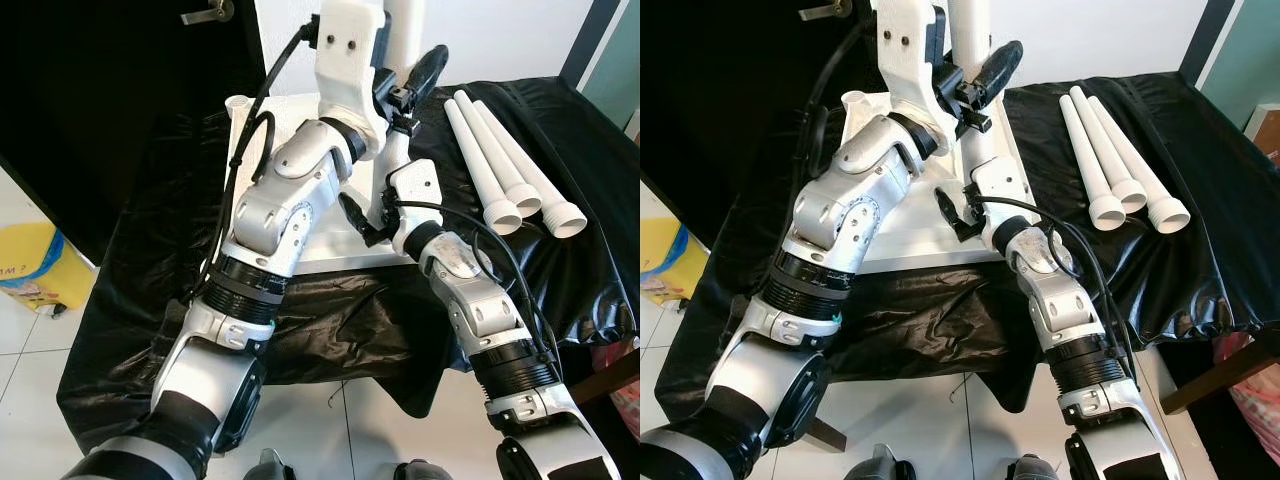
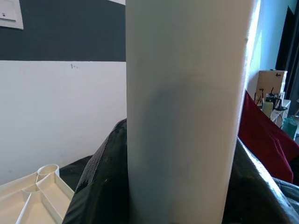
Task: Building children table
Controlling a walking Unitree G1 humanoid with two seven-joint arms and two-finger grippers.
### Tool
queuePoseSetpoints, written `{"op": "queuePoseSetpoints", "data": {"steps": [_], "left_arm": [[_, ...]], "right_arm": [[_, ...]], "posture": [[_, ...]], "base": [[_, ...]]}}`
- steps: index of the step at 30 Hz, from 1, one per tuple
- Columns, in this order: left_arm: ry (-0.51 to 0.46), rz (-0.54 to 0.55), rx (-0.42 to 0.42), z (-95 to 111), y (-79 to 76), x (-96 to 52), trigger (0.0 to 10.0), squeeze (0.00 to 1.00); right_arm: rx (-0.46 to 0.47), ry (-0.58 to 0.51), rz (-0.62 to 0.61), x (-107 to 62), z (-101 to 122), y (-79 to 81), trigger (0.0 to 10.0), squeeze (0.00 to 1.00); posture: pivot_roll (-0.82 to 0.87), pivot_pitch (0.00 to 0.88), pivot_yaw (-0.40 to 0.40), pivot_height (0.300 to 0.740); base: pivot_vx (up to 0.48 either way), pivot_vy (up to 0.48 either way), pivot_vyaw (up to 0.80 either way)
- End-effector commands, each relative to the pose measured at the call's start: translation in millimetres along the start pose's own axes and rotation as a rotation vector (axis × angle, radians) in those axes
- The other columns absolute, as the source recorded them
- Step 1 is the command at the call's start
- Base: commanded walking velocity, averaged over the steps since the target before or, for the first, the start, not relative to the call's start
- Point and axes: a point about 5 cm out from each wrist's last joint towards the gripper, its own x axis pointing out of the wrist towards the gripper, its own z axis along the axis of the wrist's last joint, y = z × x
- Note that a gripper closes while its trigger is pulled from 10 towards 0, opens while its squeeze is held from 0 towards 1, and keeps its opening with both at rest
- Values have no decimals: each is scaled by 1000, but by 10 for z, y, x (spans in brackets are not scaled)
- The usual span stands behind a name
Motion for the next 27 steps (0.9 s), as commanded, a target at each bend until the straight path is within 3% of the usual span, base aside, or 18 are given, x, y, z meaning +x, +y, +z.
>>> {"op": "queuePoseSetpoints", "data": {"steps": [1, 15, 16, 21, 22, 27], "left_arm": [[-33, -54, -7, 54, -131, 28, 10000, 0], [-20, -88, -9, -6, -231, 50, 10000, 0], [-20, -92, -27, -15, -238, 46, 10000, 1000], [-19, -91, -34, -25, -234, 32, 10000, 1000], [-25, -90, -29, -19, -230, 22, 10000, 0], [-57, -64, -35, 10, -189, -14, 10000, 0]], "right_arm": [[-3, 7, 9, 41, 8, 31, 0, 0], [-16, 12, 3, -1, -36, 49, 0, 0], [1, 21, -12, -7, -50, 44, 10000, 0], [56, 43, -71, -23, -81, 8, 10000, 0], [74, 50, -100, -31, -93, -19, 10000, 0], [108, 66, -183, -61, -129, -116, 10000, 0]], "posture": [[-98, 19, 29, 740], [-110, 10, 36, 740], [-111, 8, 36, 740], [-115, 7, 36, 740], [-117, 7, 37, 740], [-121, 9, 36, 740]], "base": [[0, 0, 0], [0, 0, 0], [0, 0, 0], [0, 0, 0], [0, 0, 0], [0, 0, 0]]}}
